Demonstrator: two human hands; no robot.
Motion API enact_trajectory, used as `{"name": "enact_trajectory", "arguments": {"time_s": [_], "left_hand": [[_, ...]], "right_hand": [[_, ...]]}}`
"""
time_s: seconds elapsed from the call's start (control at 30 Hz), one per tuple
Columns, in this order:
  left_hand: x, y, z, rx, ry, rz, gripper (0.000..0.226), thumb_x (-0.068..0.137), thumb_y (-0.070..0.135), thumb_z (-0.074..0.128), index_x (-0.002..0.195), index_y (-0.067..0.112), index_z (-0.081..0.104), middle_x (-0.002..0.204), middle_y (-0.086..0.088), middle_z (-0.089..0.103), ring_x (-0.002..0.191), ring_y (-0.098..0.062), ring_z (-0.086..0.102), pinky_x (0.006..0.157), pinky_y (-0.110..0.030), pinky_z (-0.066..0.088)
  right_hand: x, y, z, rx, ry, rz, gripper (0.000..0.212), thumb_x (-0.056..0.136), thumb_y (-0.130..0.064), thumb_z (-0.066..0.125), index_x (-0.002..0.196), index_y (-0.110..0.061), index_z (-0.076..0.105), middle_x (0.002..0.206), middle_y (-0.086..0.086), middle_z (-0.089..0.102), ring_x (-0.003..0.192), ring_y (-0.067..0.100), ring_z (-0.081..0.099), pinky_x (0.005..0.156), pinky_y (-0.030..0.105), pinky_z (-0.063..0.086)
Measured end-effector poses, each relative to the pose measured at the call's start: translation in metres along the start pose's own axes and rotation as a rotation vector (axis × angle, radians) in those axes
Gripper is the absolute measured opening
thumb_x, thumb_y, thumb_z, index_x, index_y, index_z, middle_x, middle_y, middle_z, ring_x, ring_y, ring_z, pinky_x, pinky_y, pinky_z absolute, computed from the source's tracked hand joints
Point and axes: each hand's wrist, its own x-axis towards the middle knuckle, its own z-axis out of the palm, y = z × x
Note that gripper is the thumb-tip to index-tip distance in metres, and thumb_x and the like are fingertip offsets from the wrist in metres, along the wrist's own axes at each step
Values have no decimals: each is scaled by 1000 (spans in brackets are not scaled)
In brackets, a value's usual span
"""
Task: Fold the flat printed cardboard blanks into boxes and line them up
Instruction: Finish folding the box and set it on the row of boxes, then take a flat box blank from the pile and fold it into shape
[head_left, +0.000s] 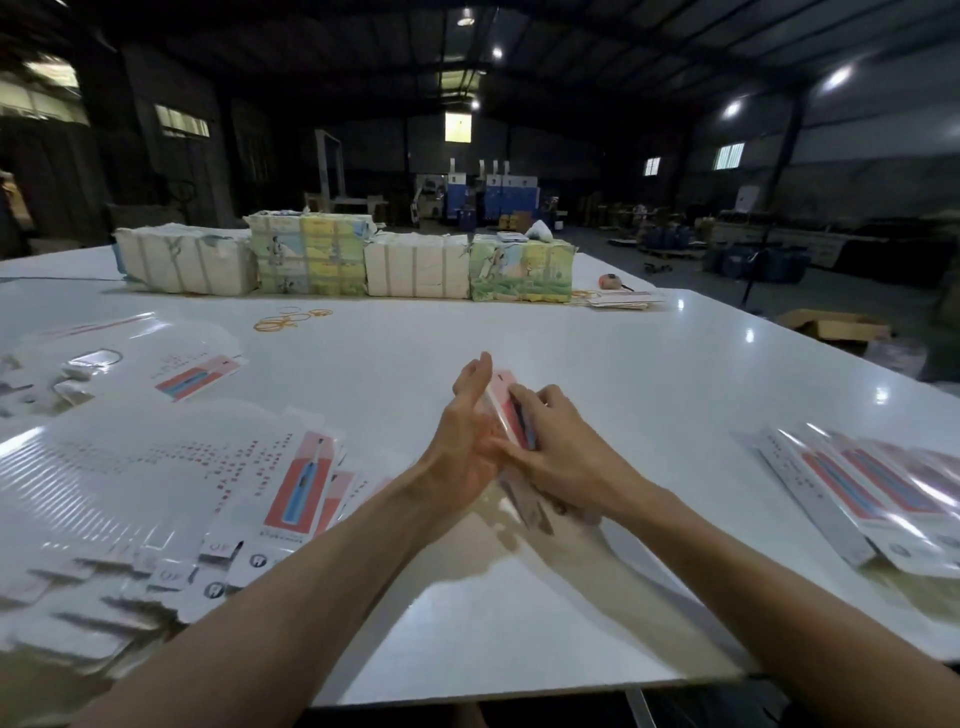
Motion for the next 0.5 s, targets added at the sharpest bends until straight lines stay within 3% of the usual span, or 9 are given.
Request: {"name": "enact_trajectory", "arguments": {"time_s": [0.07,0.13,0.2,0.3,0.4,0.5], "left_hand": [[1,-3,0,132,-33,-3,72,104,63,43,159,19,37,146,-17,58,133,-33,59,109,-46,52],[4,-10,-1,316,-27,37,63,104,57,49,158,33,28,136,-8,62,123,-25,64,100,-36,57],[7,-15,-4,477,-39,76,49,106,41,57,149,29,37,115,-6,70,102,-18,70,82,-25,60],[11,-21,-13,659,-116,132,25,106,21,60,131,24,64,93,0,73,85,-13,68,75,-21,55],[10,-22,-19,738,-198,161,23,106,17,58,121,26,72,87,2,73,80,-8,67,72,-17,51],[9,-23,-20,776,-233,156,23,106,19,57,121,29,72,90,2,74,80,-7,66,75,-17,50]], "right_hand": [[-8,8,-6,26,33,30,58,102,-56,56,147,-21,42,120,2,46,102,18,53,82,22,42],[-15,22,-19,-15,44,96,55,104,-49,55,149,-20,43,128,6,48,108,21,54,89,26,48],[-24,43,-36,-106,88,224,51,105,-44,53,148,-18,46,132,10,49,111,25,54,95,36,53],[-50,76,-63,-237,130,395,47,103,-39,54,143,-14,49,132,10,48,112,23,47,92,37,49],[-86,108,-75,-567,76,505,43,103,-33,56,142,-16,50,140,7,48,125,25,45,105,41,44],[-110,126,-81,-800,61,627,42,107,-30,45,145,-13,47,148,8,51,137,28,46,121,44,32]]}}
